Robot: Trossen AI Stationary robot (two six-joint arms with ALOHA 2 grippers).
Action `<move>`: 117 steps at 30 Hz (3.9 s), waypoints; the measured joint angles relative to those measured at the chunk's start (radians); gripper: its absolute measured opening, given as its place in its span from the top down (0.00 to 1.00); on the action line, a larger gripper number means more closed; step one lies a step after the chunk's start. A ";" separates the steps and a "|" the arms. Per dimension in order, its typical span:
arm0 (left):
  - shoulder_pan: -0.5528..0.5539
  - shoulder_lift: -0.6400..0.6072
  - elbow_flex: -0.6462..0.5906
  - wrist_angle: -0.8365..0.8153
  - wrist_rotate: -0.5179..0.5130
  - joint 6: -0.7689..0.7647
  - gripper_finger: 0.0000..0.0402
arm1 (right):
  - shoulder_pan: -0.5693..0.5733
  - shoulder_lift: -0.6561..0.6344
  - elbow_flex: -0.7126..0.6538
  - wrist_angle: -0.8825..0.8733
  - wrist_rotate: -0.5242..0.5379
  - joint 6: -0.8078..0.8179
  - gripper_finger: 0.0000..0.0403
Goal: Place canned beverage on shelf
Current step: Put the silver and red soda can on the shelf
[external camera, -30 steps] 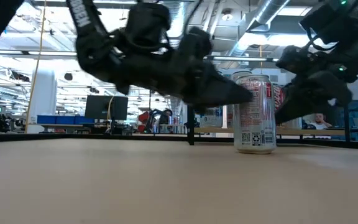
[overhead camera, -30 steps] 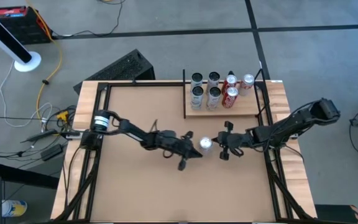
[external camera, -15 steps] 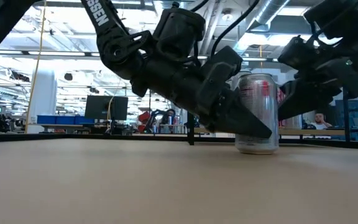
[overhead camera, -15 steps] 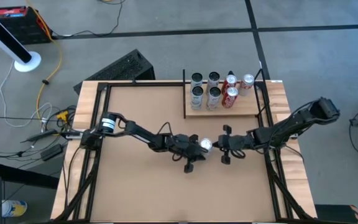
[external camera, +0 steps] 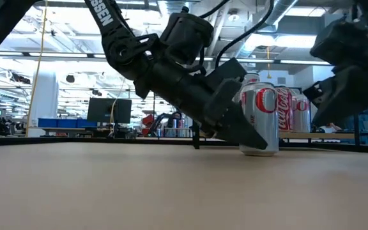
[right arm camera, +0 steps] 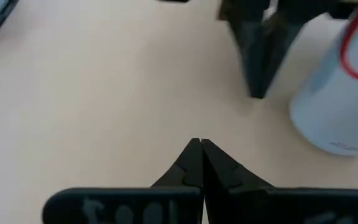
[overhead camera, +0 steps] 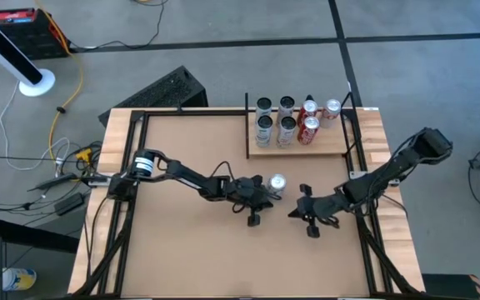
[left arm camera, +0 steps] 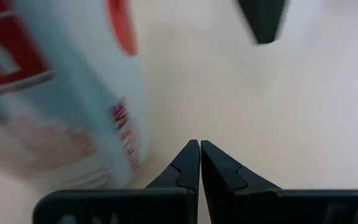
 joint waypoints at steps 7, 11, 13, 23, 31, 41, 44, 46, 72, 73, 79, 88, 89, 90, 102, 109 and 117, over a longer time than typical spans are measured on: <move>-0.003 -0.054 0.000 -0.057 -0.043 0.038 1.00 | -0.002 0.000 0.008 -0.079 0.052 0.001 0.96; -0.003 -0.058 0.000 -0.075 -0.051 0.058 1.00 | -0.057 0.000 0.030 -0.239 0.171 0.027 0.96; -0.003 -0.058 0.000 -0.083 -0.052 0.059 1.00 | -0.100 0.000 0.031 -0.272 0.238 0.047 0.96; 0.000 -0.058 0.000 -0.111 -0.126 0.079 1.00 | -0.280 0.000 0.032 -0.121 0.318 -0.046 0.96; 0.001 -0.058 0.000 -0.112 -0.181 0.097 1.00 | -0.288 0.000 0.032 -0.048 0.243 -0.094 0.96; 0.006 -0.059 -0.001 -0.147 -0.195 0.108 1.00 | -0.203 -0.001 0.032 -0.092 0.198 -0.027 0.96; 0.010 -0.074 -0.002 -0.179 -0.214 0.109 1.00 | -0.183 0.000 0.032 -0.148 0.175 0.016 0.96; 0.011 -0.098 -0.002 -0.211 -0.223 0.109 1.00 | -0.172 0.000 0.032 -0.189 0.175 0.047 0.96; -0.049 -0.749 -0.375 -0.420 -0.469 0.151 1.00 | -0.073 -0.001 0.663 -1.041 0.062 -0.118 0.85; -0.048 -0.813 -0.437 -0.379 -0.468 0.148 1.00 | -0.073 -0.001 0.695 -1.064 0.056 -0.163 0.85; -0.018 -1.198 -0.776 -0.091 -0.421 0.092 1.00 | -0.081 -0.001 0.835 -1.062 0.150 -0.312 0.85; 0.033 -1.631 -0.993 -0.037 -0.276 0.002 1.00 | -0.168 -0.001 0.883 -1.039 0.171 -0.447 0.85; 0.033 -1.673 -1.006 -0.039 -0.267 0.002 1.00 | -0.188 -0.001 0.883 -1.039 0.165 -0.454 0.85; 0.033 -1.714 -1.020 -0.040 -0.261 0.004 1.00 | -0.210 -0.001 0.883 -1.041 0.146 -0.457 0.85; 0.033 -1.966 -1.174 -0.074 -0.220 -0.031 1.00 | -0.378 0.000 0.884 -1.053 -0.111 -0.486 0.85; 0.033 -1.971 -1.174 -0.168 -0.170 -0.050 1.00 | -0.420 0.000 0.884 -1.061 -0.149 -0.491 0.81; 0.033 -1.970 -1.174 -0.295 -0.251 -0.069 1.00 | -0.433 0.000 0.884 -1.062 -0.149 -0.490 0.60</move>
